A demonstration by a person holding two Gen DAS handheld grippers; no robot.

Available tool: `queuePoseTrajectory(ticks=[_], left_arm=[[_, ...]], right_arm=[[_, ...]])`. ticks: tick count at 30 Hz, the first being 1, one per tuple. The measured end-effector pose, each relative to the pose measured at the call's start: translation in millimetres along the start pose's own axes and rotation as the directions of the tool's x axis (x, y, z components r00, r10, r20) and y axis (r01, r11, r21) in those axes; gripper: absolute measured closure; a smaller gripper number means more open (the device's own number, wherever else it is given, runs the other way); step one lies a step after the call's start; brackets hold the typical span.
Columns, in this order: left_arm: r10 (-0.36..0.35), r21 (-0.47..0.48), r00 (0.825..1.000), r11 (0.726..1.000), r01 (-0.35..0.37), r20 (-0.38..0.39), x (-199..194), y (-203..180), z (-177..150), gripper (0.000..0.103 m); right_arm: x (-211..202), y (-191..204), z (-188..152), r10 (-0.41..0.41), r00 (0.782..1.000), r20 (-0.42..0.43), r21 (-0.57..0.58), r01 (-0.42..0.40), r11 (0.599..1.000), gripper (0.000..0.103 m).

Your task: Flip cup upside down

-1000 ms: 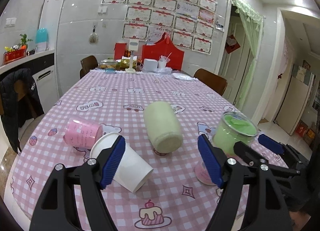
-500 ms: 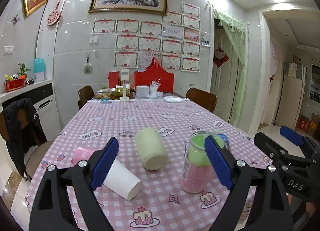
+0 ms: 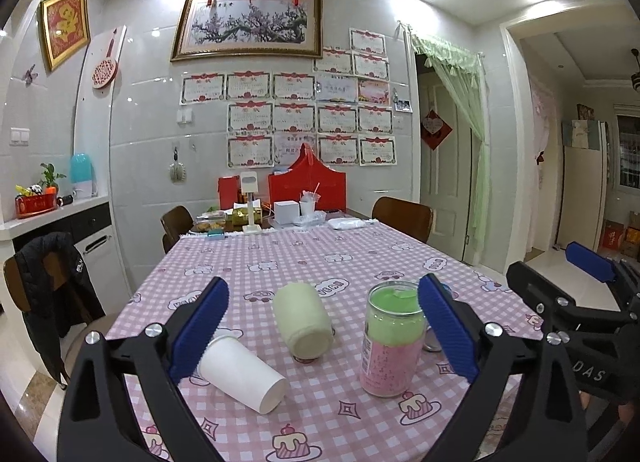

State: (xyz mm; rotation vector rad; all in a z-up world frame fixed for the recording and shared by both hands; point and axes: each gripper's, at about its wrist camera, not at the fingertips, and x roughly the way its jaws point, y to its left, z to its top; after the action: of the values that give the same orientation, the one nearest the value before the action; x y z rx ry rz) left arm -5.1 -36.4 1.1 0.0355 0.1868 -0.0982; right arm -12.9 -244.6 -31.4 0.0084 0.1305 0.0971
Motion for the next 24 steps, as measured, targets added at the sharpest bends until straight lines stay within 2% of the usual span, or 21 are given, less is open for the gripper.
queuePoseTrajectory(ticks=[24], left_arm=[[0.019, 0.011, 0.999, 1.000, -0.019, 0.030, -1.6, 5.4, -4.2, 0.009]], right_arm=[[-0.4, 1.3, -6.3, 0.003, 1.000, -0.012, 0.002, -0.003, 1.000, 0.008]])
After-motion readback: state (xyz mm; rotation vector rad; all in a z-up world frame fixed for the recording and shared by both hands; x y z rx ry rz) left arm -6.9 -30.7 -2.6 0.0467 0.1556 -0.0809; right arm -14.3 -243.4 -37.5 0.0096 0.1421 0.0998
